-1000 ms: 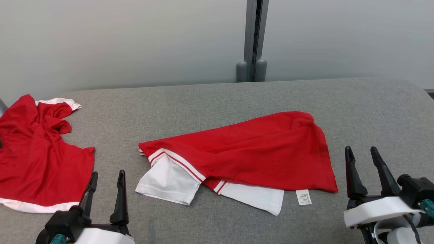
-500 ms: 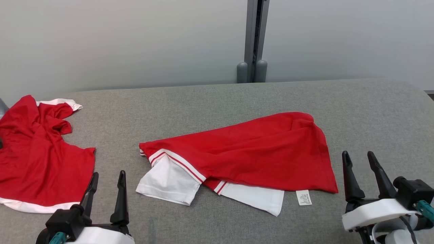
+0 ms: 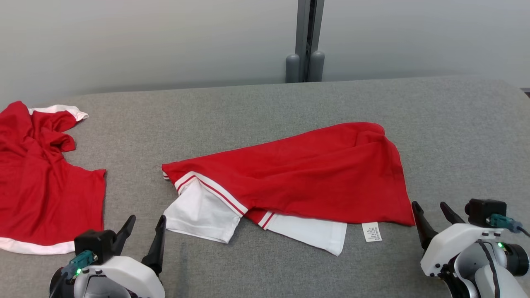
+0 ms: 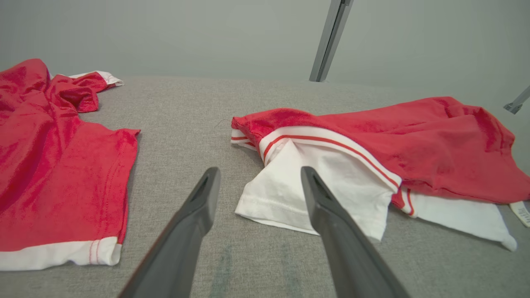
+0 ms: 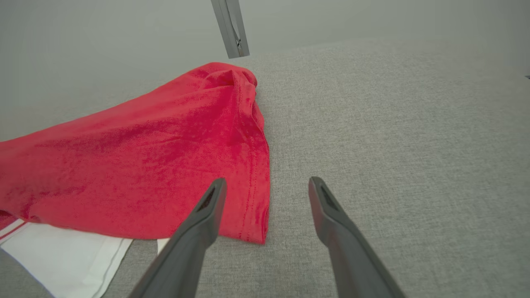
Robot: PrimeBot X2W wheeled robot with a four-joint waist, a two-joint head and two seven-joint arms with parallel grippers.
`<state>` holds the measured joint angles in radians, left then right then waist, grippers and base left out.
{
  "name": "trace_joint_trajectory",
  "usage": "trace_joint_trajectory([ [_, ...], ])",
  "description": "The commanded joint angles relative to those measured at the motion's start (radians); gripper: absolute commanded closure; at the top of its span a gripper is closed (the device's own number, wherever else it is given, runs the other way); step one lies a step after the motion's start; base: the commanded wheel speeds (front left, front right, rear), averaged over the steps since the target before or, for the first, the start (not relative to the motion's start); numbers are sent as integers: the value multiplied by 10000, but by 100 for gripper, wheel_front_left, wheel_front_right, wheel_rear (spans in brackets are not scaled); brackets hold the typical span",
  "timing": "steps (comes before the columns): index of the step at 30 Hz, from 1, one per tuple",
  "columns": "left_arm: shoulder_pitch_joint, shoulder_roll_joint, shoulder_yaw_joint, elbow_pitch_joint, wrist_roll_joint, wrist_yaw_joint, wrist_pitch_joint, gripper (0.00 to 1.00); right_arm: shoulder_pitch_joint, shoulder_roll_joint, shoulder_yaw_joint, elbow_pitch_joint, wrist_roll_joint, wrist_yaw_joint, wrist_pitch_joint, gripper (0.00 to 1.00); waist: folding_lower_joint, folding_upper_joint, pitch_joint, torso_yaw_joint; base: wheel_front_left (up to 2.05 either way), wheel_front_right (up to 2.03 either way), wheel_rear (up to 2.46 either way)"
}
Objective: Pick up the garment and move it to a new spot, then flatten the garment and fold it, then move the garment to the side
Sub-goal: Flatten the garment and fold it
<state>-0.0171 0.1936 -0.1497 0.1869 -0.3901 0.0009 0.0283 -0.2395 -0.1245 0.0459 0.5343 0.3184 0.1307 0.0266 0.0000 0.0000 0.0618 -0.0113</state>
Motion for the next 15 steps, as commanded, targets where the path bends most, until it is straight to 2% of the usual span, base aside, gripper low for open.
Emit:
trace_joint_trajectory([
  [1,-281,17,-25,116,-113,-75,76,0,-206,-95,64,147,61,1,190,0,0,0,246,30,0,0,0],
  [8,-1249,-97,-250,1293,-348,-515,164,0,-736,-80,323,650,334,1,895,0,0,0,786,172,0,0,0],
  [15,-2338,11,-615,2797,-453,-878,713,0,-964,-175,642,808,572,1,1132,0,0,0,1145,134,0,0,0],
])
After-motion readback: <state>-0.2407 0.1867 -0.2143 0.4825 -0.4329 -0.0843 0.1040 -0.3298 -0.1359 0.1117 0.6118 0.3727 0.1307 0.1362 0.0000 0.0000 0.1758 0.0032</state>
